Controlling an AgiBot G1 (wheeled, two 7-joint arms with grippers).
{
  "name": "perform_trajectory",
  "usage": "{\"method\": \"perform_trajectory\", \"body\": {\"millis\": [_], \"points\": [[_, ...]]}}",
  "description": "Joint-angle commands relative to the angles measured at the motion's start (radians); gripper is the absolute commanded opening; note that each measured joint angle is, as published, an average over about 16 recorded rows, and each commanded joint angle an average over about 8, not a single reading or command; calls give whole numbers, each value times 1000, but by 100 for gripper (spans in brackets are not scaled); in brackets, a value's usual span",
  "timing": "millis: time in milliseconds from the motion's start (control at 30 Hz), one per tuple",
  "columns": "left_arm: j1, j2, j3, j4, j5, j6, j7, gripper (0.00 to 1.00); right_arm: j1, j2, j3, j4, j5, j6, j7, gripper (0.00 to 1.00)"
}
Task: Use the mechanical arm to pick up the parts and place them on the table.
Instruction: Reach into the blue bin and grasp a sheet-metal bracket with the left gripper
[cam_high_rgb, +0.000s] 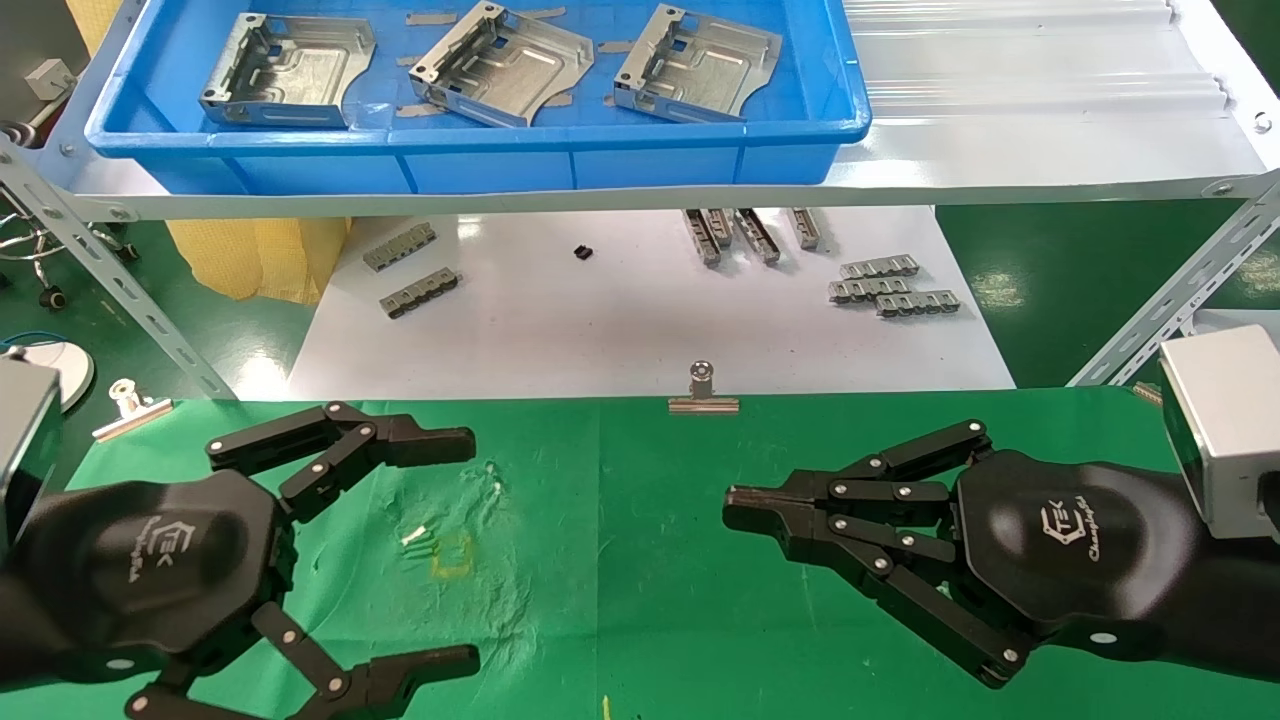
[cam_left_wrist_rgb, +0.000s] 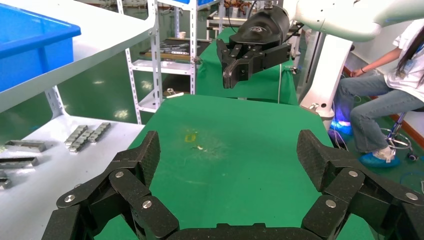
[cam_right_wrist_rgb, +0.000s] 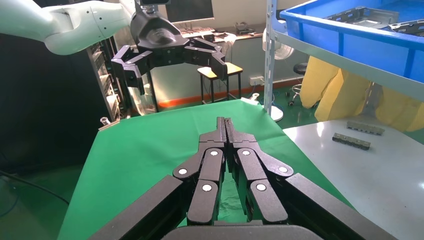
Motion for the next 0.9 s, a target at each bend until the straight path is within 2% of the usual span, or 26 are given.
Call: {"method": "perform_trajectory", "body": {"millis": [33, 300, 467, 667, 800, 900], "points": [[0, 0, 0, 0, 0, 0, 0, 100, 0, 0, 0, 0, 0, 0, 0, 0], [-4, 1, -1, 0, 1, -2, 1, 100, 0, 0, 0, 0, 0, 0, 0, 0], [-69, 25, -1, 27, 22, -23, 5, 100, 0, 0, 0, 0, 0, 0, 0, 0], [-297, 123, 35, 199, 138, -68, 32, 100, 0, 0, 0, 0, 0, 0, 0, 0], [-492, 233, 82, 429, 265, -140, 82, 100, 0, 0, 0, 0, 0, 0, 0, 0], [-624, 327, 115, 618, 360, -249, 128, 100, 0, 0, 0, 0, 0, 0, 0, 0]]}}
